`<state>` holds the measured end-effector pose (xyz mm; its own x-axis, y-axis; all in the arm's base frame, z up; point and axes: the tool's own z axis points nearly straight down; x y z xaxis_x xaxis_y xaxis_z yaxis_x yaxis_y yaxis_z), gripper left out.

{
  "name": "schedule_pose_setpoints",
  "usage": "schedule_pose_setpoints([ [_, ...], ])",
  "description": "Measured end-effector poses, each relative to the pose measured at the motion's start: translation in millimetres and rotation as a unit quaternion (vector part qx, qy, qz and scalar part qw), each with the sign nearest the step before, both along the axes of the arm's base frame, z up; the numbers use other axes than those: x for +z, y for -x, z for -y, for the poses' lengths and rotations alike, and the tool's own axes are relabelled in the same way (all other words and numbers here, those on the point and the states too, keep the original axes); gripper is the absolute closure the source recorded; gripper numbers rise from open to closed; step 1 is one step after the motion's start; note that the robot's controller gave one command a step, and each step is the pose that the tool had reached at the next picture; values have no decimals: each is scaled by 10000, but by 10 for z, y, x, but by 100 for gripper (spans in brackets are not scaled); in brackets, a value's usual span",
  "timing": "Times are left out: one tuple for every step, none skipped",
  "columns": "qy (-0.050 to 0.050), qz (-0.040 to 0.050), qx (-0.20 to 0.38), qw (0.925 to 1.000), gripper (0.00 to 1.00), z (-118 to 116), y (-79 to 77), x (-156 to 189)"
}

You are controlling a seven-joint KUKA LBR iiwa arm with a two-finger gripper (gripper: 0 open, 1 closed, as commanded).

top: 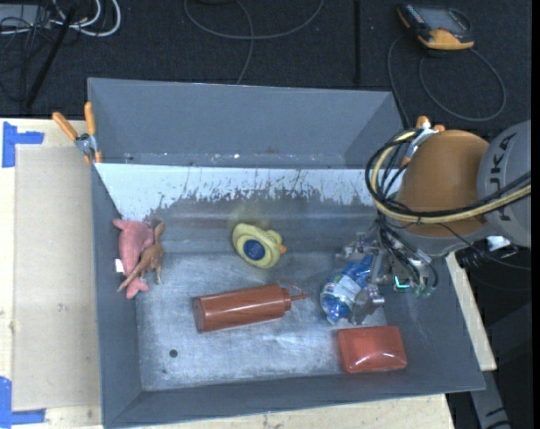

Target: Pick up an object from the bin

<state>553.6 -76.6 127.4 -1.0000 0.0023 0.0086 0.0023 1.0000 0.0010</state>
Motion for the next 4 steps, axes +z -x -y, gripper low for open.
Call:
schedule_pose_setpoints([
  [0, 43, 27, 10000, 100, -11, -27, 49],
  [0, 43, 27, 10000, 100, -11, -27, 49],
  [-1, 42, 36, 10000, 100, -9, -27, 53],
  [1, 132, 1220, 9924, 100, 80, 98, -288],
])
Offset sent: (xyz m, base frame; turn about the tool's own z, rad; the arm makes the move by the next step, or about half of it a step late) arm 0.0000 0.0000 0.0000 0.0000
